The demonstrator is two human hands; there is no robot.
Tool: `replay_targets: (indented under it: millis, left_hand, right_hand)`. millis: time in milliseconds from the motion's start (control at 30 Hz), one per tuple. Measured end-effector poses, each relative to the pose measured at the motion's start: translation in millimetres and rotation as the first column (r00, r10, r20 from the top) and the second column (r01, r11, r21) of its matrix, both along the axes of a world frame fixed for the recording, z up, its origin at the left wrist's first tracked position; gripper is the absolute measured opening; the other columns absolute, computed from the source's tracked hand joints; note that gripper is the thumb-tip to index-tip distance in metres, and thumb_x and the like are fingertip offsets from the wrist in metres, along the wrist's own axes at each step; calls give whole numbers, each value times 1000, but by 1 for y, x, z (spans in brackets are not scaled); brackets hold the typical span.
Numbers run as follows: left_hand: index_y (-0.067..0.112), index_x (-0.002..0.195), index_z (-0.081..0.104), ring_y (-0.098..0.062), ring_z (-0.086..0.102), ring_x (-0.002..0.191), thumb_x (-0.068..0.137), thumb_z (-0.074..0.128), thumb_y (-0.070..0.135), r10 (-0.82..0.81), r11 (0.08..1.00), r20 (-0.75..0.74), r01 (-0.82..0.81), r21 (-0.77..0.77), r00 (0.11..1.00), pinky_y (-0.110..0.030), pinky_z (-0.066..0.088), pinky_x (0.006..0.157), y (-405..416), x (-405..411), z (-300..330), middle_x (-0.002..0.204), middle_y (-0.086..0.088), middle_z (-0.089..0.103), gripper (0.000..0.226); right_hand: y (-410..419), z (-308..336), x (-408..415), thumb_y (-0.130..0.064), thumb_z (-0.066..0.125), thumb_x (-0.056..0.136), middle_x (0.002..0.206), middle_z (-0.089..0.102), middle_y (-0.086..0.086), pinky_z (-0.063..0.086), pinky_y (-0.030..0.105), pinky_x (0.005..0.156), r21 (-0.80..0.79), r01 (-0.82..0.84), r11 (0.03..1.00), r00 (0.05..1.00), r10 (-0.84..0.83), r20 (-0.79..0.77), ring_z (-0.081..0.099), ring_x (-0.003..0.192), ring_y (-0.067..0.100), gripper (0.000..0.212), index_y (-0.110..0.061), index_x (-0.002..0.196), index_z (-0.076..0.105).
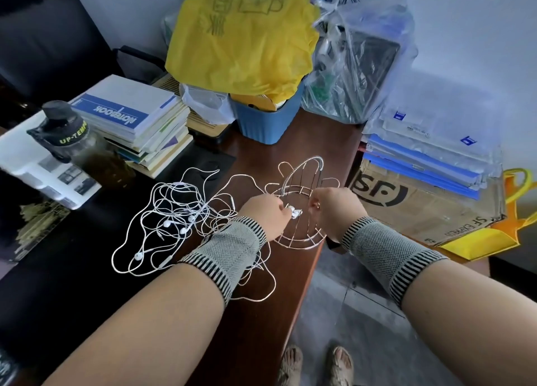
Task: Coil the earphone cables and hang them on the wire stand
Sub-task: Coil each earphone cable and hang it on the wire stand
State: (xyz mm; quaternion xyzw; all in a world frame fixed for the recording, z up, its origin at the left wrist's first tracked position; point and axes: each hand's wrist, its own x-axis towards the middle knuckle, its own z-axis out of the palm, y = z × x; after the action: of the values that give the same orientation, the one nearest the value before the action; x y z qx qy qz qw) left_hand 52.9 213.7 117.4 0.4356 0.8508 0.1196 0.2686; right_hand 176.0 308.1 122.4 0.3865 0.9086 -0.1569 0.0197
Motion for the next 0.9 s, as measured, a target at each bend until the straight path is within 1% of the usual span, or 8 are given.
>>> replay_targets:
  millis: [100,200,333,433,567,733,800,900]
  left_hand:
    - [10,77,71,-18,48,54,95,49,31,152,988,181,-151,-19,972,-26,34,53,26,-2,-1,49,5,52,36]
    - [10,81,74,-15,41,47,91,53,26,247,969,328,-240,-63,912,-24,31,48,40,-1,-4,43,6,47,29]
    - [13,64,62,-14,28,38,87,57,28,407,909,519,-390,-149,752,-19,22,41,43,-2,-17,36,8,37,29]
    - [12,68,51,-10,25,33,90,56,28,469,871,627,-446,-209,622,-15,18,38,40,-1,-15,49,3,35,27]
    - [15,75,50,-7,26,38,93,54,32,497,855,692,-430,-289,524,-14,19,38,36,-2,-9,54,4,38,25]
    - [17,73,50,-6,23,39,90,57,31,492,860,696,-414,-298,523,-17,18,40,36,-7,-13,55,4,38,23]
    - [17,69,49,-6,22,37,89,55,31,493,863,694,-396,-313,525,-16,18,39,38,-8,-14,49,6,37,25]
    - [19,63,41,-7,18,38,89,50,30,497,865,690,-361,-348,527,-16,15,38,40,-10,-12,47,7,31,30]
  right_hand:
    - [16,-5,-4,-20,52,92,88,69,4,47,27,70,2,85,996,996,-85,-40,62,84,23,15,-15,94,66]
    - [18,-10,-2,-19,51,92,86,68,4,50,31,71,21,136,990,979,-131,-159,62,80,24,15,-13,94,65]
    - [-6,-23,11,-17,62,87,92,62,1,51,33,68,-14,206,979,868,-189,-459,59,74,21,8,-12,90,67]
    - [-20,-38,8,-14,59,86,86,63,-3,50,30,73,-235,184,954,877,-267,-400,57,73,13,16,-18,97,70]
    - [-24,-50,-6,-13,56,90,69,56,-10,42,24,60,-603,228,765,771,-520,-367,50,57,8,31,-20,119,63]
    - [-29,-49,-16,9,52,86,55,51,-4,31,25,48,-946,7,324,629,-737,-248,38,41,13,50,-30,117,58]
    - [-29,-49,-19,13,48,86,61,55,-1,31,25,52,-965,-39,260,630,-743,-226,37,42,13,54,-32,114,58]
    - [-29,-52,-21,11,49,87,63,57,0,34,25,50,-951,-26,309,619,-742,-258,41,45,13,47,-28,111,62]
